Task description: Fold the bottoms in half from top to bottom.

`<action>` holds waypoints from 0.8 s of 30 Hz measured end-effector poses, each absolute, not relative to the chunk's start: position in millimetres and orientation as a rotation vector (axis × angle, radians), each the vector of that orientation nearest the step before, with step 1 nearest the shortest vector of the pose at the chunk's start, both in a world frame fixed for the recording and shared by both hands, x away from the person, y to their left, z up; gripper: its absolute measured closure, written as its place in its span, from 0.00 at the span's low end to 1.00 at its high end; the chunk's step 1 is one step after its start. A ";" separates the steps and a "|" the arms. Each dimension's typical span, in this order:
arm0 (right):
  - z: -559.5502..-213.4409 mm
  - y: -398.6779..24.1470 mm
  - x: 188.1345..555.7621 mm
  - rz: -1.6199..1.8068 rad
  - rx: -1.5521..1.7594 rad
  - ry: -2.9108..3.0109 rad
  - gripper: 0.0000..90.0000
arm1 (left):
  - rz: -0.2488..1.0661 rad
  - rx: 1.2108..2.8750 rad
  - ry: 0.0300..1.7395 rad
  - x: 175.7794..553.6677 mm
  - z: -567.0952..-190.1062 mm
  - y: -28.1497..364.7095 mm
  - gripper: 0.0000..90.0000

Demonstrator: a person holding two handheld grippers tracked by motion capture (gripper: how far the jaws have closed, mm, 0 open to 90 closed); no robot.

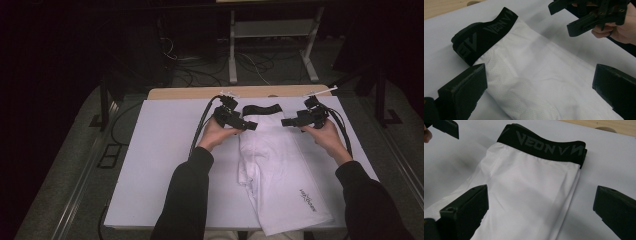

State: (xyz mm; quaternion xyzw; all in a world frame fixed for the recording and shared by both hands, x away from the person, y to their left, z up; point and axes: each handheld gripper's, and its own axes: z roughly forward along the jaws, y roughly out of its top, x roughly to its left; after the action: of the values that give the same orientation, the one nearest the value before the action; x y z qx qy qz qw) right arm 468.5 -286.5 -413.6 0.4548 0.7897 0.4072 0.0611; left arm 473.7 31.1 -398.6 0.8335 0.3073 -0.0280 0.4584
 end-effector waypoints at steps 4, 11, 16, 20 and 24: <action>-415.7 -289.0 471.1 1.236 1.399 2.384 0.00 | -0.069 2.062 0.771 480.4 -399.3 31.2 0.00; -421.5 -289.9 474.9 1.227 1.416 2.398 0.00 | -0.075 2.067 0.815 492.8 -403.8 33.9 0.00; -426.1 -290.4 477.7 1.231 1.429 2.403 0.00 | -0.071 2.074 0.835 499.4 -408.1 35.3 0.00; -427.7 -290.6 480.4 1.206 1.436 2.416 0.00 | -0.075 2.064 0.862 503.5 -413.6 38.9 0.00; -427.5 -290.9 484.4 1.190 1.446 2.424 0.00 | -0.094 2.070 0.883 506.7 -420.4 39.4 0.00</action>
State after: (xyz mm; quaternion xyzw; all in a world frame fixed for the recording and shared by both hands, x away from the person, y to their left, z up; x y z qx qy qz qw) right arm 484.4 -290.9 -427.5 0.4717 0.7907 0.3883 0.0390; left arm 506.7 39.4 -420.4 0.8297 0.3539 -0.0378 0.4300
